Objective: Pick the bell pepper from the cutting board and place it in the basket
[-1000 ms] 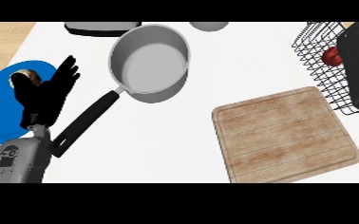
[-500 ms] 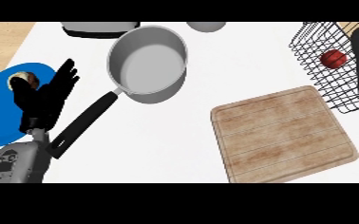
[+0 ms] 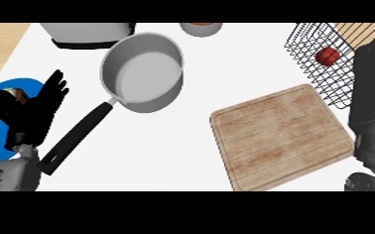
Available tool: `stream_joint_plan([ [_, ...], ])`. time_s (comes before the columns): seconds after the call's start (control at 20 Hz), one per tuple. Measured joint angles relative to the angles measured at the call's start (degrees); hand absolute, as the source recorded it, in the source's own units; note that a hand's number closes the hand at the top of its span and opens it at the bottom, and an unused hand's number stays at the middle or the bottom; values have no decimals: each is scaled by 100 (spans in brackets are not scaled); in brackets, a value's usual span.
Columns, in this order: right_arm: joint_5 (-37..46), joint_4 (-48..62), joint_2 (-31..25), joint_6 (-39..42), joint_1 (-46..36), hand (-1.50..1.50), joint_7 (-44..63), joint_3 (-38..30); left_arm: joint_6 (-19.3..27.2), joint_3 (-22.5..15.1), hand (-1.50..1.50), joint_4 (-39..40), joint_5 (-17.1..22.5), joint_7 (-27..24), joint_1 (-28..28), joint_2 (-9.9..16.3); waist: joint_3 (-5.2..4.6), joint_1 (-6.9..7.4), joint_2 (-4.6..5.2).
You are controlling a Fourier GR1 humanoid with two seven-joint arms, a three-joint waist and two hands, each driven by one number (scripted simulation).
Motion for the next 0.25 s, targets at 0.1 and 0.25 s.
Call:
stream_joint_plan([
  [0.1,-215,-500,321,151,287,-150,20,145,38,17,0,-28,-7,63,10,3,-1,-84,-31],
  [0.25,-511,-1312,764,373,785,-150,16,436,60,49,0,-79,4,120,78,12,-3,-165,-66],
])
